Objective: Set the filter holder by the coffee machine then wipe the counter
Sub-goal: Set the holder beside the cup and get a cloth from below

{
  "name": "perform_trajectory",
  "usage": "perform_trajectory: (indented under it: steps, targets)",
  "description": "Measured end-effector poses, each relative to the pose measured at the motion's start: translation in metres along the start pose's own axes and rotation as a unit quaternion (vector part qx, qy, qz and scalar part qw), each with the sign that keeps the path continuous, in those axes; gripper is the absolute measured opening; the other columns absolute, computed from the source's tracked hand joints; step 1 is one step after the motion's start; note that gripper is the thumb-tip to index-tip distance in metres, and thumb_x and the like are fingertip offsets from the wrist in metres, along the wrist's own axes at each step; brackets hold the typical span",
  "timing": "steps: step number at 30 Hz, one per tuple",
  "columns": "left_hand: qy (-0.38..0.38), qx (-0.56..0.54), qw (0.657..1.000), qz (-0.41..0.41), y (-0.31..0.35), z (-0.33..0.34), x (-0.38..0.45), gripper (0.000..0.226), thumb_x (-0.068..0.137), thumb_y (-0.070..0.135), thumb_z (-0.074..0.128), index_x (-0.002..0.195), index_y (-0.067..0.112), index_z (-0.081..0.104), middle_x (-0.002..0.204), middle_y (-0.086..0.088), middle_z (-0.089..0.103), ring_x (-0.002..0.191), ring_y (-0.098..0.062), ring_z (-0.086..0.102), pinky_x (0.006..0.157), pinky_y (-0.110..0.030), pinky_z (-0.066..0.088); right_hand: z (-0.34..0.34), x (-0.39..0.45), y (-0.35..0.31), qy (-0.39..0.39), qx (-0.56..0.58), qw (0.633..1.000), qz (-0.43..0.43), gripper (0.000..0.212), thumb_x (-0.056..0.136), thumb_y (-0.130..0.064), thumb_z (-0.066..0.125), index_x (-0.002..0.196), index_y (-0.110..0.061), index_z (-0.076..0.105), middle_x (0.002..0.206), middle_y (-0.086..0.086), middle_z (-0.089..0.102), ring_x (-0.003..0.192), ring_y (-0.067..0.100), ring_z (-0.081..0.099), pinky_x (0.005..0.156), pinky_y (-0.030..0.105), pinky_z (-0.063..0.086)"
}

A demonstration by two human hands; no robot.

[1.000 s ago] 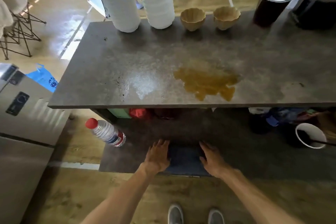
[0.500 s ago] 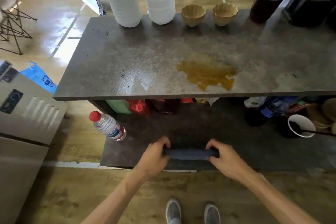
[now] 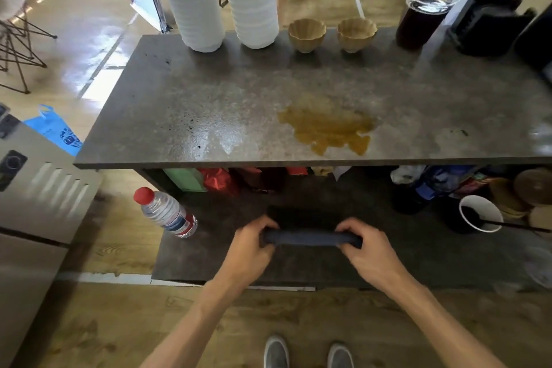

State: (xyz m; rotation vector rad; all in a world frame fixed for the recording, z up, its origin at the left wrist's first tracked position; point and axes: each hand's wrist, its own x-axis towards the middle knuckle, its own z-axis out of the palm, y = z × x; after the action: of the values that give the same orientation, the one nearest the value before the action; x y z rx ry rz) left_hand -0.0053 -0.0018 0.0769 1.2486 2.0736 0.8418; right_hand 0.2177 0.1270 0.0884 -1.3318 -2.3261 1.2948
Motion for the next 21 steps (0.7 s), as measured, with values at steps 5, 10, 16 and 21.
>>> perform_trajectory:
  steps: [5,10,16,21]
  targets:
    - [-0.103,0.078,0.989,-0.077,-0.05,0.046,-0.041,0.03,0.071,0.011,0.06,0.097,0.024,0.067,0.093,0.007,0.07,0.092,-0.012,0.067,0.078,-0.022,0.048,0.045,-0.029,0.045,-0.121,-0.114,0.985,0.042,0.031,0.079,-0.013,0.059,0.1,-0.035,0.062,0.1,-0.015,0.068,0.095,0.006,0.064,0.084,0.026,0.048]
    - [-0.093,0.051,0.989,-0.099,-0.057,0.056,-0.047,0.033,0.067,0.008,0.058,0.092,0.025,0.069,0.088,0.015,0.068,0.087,-0.004,0.064,0.074,-0.013,0.042,0.054,-0.033,0.058,-0.117,-0.1,0.987,0.055,0.032,0.073,-0.015,0.057,0.097,-0.036,0.061,0.093,-0.015,0.068,0.09,0.009,0.065,0.08,0.027,0.047]
    - [-0.009,-0.012,0.989,-0.15,-0.035,0.04,0.008,0.024,0.083,0.01,0.062,0.1,0.026,0.058,0.084,0.003,0.066,0.075,-0.011,0.065,0.056,-0.013,0.041,0.033,0.024,0.036,-0.006,0.002,0.998,0.063,0.026,0.088,-0.021,0.068,0.111,-0.032,0.063,0.103,-0.015,0.064,0.095,0.002,0.06,0.084,0.025,0.051]
    - [-0.021,0.018,0.964,-0.265,-0.052,0.061,0.025,0.033,0.085,0.025,0.067,0.115,0.015,0.059,0.106,-0.008,0.07,0.101,-0.028,0.066,0.071,-0.023,0.039,0.058,0.046,0.053,0.015,-0.027,0.98,0.199,0.052,0.09,-0.03,0.067,0.137,-0.021,0.049,0.134,0.008,0.057,0.122,0.027,0.055,0.099,0.033,0.045]
